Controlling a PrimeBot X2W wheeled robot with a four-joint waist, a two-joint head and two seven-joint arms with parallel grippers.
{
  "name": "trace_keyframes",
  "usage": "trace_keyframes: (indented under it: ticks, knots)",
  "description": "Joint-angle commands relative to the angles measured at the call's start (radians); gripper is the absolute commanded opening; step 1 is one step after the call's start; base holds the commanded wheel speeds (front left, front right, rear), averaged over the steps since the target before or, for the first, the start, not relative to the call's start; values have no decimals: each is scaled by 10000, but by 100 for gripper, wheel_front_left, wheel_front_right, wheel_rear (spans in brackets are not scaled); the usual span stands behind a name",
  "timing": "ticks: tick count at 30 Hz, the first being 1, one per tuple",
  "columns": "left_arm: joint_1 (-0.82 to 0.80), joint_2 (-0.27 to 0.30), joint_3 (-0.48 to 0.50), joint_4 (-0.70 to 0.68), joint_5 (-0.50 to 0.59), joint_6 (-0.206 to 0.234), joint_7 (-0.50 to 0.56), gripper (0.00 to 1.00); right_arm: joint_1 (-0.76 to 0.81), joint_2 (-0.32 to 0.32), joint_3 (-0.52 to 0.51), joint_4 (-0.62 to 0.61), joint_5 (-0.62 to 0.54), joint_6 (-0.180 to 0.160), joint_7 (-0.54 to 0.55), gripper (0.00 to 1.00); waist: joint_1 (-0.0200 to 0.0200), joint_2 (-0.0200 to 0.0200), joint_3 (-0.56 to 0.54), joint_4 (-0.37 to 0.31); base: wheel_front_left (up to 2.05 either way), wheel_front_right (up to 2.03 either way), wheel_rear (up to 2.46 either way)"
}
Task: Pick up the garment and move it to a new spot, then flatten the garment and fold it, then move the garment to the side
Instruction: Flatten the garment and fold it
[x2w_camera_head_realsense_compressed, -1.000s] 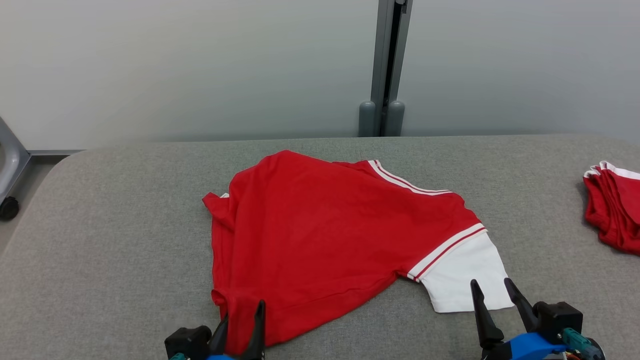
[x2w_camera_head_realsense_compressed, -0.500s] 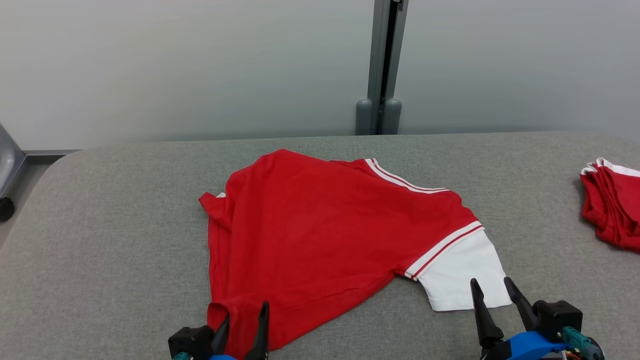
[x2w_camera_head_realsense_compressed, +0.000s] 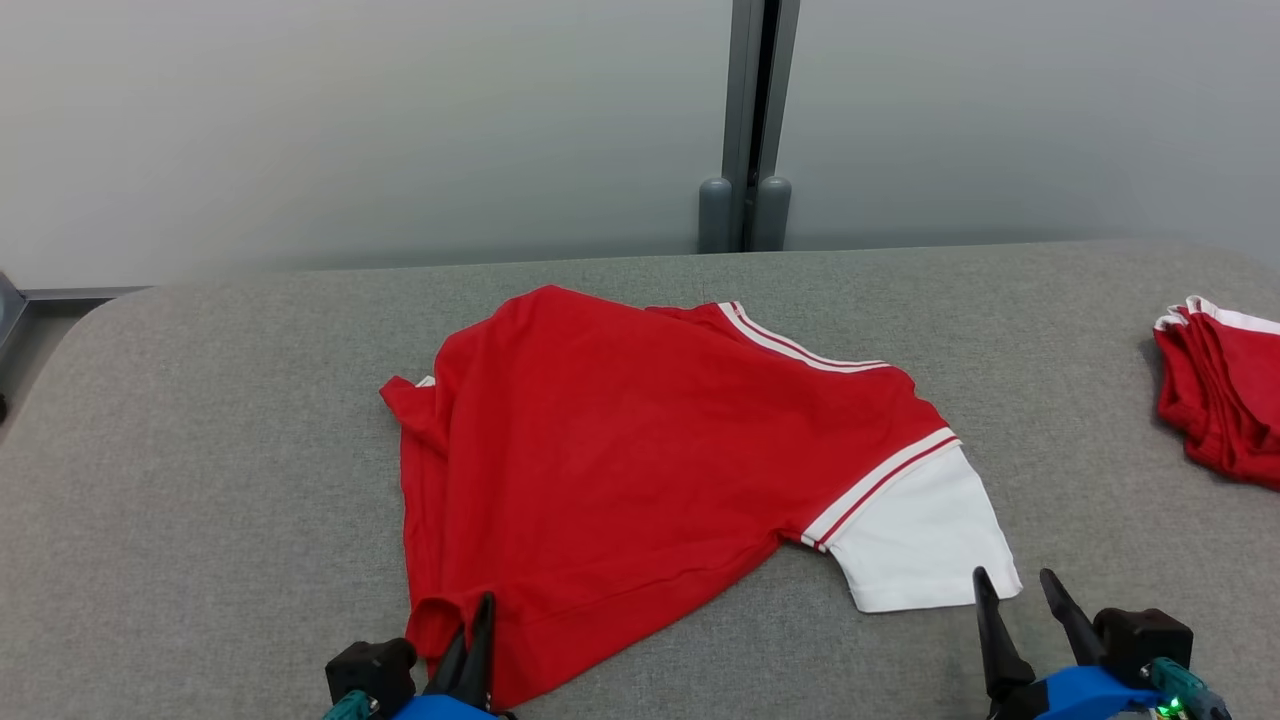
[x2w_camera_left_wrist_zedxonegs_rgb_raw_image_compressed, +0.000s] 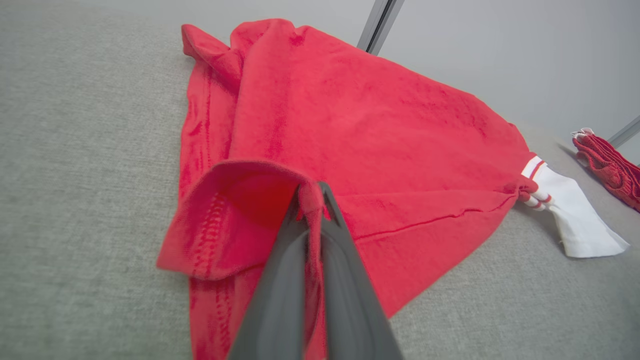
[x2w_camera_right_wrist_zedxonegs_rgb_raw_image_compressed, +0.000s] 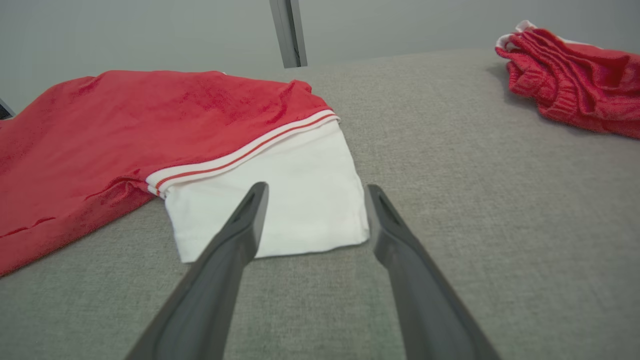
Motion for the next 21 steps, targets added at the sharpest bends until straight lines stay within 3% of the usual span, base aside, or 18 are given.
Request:
trace_keyframes:
  ticks: [1,10,21]
  knots:
    - [-127,-3,38,-75,56,6,-29,0,-184,-16,-228,207,-62,0,-32,100,0,0,41,17,0,0,0]
    - [-73,-3,-51,-203,54,-50,-29,0,-740,-14,-1305,1432,-399,0,-33,100,0,0,264,240,0,0,0]
    - [-415,-2,-235,-150,133,-102,-29,0,-2436,-115,-1946,3692,-1847,0,216,100,0,0,669,486,0,0,0]
